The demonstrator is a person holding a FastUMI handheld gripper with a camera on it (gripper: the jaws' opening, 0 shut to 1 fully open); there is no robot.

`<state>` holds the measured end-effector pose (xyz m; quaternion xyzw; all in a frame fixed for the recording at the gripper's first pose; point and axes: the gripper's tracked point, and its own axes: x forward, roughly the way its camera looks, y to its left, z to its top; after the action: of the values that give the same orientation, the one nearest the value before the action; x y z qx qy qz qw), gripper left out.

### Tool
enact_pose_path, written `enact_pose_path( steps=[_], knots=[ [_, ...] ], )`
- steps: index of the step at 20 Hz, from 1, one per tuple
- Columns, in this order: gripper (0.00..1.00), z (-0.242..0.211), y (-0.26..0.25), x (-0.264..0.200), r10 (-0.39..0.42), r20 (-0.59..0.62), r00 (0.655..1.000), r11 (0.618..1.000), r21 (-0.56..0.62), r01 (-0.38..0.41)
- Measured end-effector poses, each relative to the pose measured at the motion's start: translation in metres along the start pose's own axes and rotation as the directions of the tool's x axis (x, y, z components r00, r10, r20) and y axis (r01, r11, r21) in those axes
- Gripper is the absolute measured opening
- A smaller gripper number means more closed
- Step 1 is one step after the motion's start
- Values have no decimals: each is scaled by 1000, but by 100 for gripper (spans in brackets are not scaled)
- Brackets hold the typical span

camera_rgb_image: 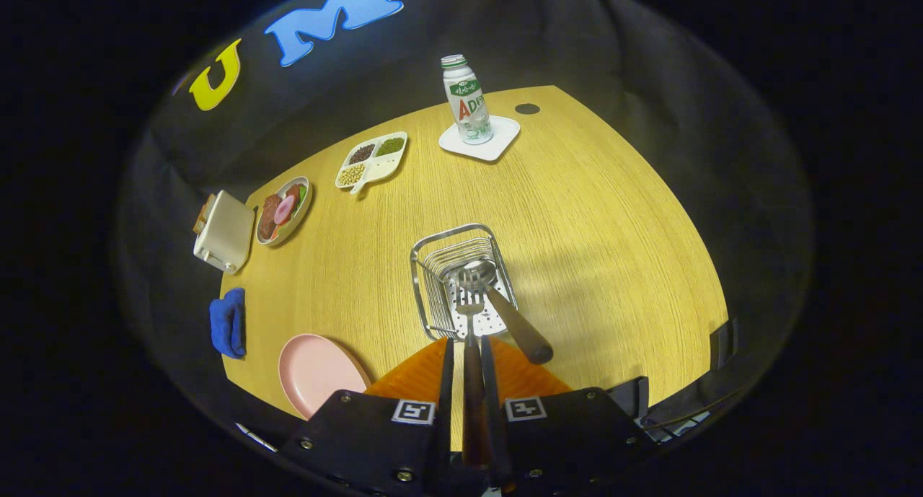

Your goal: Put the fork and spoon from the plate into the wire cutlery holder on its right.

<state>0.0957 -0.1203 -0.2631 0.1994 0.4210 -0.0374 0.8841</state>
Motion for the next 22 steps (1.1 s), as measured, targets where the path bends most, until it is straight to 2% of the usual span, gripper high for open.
enact_pose_path(
  steps=[1, 3, 11, 17, 20, 22],
  knots=[
    [25, 2, 4, -5, 13, 9, 1000, 1000, 4, -13],
    [45, 6, 2, -5, 4, 29, 1000, 1000, -12, -4],
    [45, 30, 8, -20, 8, 129, 992, 1000, -8, -7],
    [45, 56, 18, -41, 9, 230, 973, 999, -38, -1],
    [45, 75, 29, -62, 12, 319, 948, 998, -64, 9],
    [45, 92, 38, -82, 12, 402, 915, 995, -95, 29]
  ],
)
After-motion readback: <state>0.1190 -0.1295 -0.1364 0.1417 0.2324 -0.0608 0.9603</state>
